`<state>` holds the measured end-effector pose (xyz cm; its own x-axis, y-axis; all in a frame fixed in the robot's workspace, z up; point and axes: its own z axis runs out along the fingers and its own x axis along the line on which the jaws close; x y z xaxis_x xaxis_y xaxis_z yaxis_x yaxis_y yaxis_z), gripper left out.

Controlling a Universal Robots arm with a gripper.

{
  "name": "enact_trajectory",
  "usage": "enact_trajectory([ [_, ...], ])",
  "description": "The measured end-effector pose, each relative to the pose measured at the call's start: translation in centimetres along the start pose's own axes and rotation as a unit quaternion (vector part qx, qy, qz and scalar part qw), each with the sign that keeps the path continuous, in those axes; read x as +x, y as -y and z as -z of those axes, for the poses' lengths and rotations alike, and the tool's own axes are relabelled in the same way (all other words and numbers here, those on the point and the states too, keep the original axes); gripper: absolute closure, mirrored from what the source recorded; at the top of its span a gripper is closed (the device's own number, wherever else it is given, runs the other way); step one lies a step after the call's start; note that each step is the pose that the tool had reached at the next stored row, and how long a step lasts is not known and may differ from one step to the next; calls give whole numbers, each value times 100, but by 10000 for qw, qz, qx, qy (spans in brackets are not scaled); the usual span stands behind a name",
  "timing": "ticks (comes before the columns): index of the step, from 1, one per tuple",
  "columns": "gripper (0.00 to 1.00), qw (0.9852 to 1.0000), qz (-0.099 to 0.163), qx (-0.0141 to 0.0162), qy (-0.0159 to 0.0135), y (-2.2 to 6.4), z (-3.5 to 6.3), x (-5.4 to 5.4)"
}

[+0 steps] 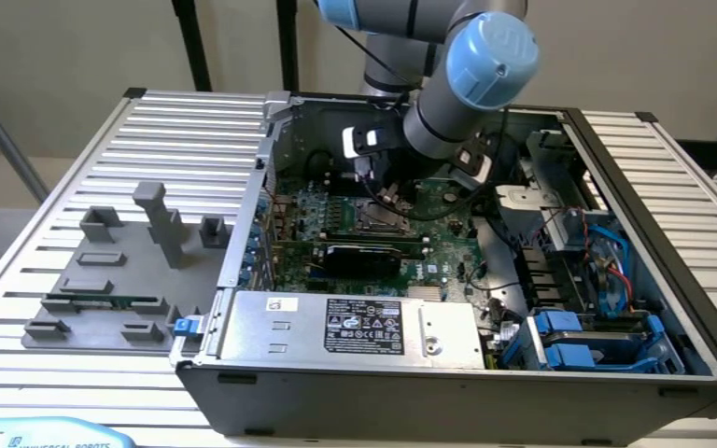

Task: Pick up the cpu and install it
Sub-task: 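Install the first cpu locking lever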

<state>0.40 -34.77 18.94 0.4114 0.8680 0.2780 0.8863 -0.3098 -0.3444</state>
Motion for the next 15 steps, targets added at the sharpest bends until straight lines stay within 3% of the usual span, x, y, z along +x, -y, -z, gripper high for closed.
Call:
enact_trajectory([
  [15,89,10000,-1,0,4,-99,-15,11],
])
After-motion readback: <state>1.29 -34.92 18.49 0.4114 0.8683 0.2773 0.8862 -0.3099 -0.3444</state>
